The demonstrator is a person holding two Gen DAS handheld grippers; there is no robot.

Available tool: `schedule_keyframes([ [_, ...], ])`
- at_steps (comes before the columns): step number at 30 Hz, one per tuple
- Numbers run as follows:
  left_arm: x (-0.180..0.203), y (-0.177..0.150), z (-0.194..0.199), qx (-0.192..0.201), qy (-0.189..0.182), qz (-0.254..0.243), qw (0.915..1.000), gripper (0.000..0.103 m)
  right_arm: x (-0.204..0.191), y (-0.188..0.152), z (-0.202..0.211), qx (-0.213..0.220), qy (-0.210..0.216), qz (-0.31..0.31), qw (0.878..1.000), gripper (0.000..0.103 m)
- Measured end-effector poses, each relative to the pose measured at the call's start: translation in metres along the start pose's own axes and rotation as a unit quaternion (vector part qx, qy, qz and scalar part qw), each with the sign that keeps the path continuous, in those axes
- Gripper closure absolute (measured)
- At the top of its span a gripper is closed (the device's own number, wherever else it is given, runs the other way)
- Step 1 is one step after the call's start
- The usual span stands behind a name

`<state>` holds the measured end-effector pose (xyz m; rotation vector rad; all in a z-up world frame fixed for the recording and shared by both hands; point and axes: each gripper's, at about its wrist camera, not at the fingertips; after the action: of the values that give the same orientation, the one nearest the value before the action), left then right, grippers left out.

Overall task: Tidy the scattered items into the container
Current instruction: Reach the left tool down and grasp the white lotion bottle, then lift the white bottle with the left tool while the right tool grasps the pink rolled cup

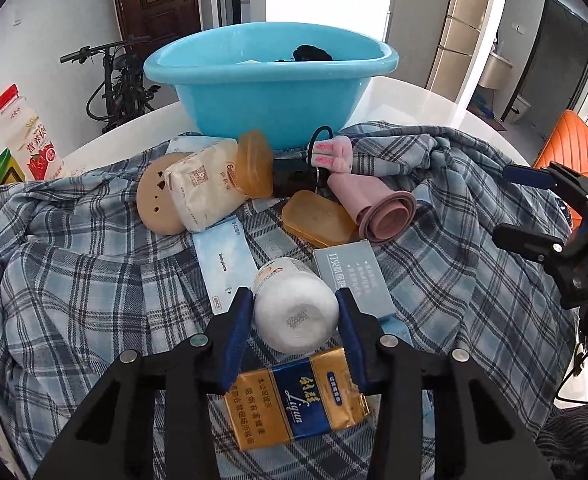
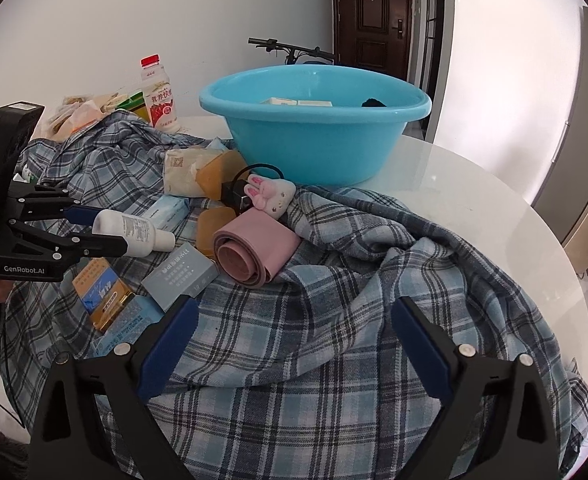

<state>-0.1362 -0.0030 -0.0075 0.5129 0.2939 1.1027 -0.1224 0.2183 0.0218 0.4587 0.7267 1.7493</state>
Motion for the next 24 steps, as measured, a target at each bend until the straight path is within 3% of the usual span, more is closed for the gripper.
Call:
schedule_keyframes([
  [11,-0.005,-0.016,-0.004,-0.007,-0.010,0.004,0.9999,0.058,-0.017,0.004,-0.010,-0.010,0.013,0.012,1.000,0.006],
  [12,-0.002,-0.017,-0.008,-0.008,-0.002,-0.003,1.0000,0.056,-0.018,0.004,-0.010,-0.011,0.013,0.012,1.000,0.006],
  [14,0.002,-0.019,-0.015,-0.008,0.012,-0.016,0.9998,0.036,-0.019,0.003,-0.009,-0.011,0.014,0.014,1.000,0.006],
  [21,-0.009,-0.017,-0.031,-0.013,-0.005,0.018,0.9997,0.035,-0.012,0.000,-0.008,-0.013,-0.002,0.011,1.000,0.006],
  [22,-0.010,-0.017,-0.032,-0.012,-0.009,0.020,0.9997,0.037,-0.010,0.000,-0.008,-0.014,-0.003,0.007,1.000,0.006],
  [23,-0.009,-0.017,-0.032,-0.011,-0.016,0.019,0.9996,0.057,-0.009,-0.001,-0.009,-0.016,-0.003,0.004,1.000,0.006],
  [24,-0.008,-0.018,-0.032,-0.015,-0.021,0.015,0.9995,0.061,-0.008,-0.001,-0.009,-0.017,-0.002,0.001,1.000,0.006],
])
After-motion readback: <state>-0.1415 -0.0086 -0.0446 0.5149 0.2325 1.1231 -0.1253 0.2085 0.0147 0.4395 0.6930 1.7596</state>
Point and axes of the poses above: each gripper's, at about its wrist camera, not at the fingertips, and z roughly against the way its jaws point, x to its right, y to its top, and after that the axes turned 2 degrees about -z, right-handed
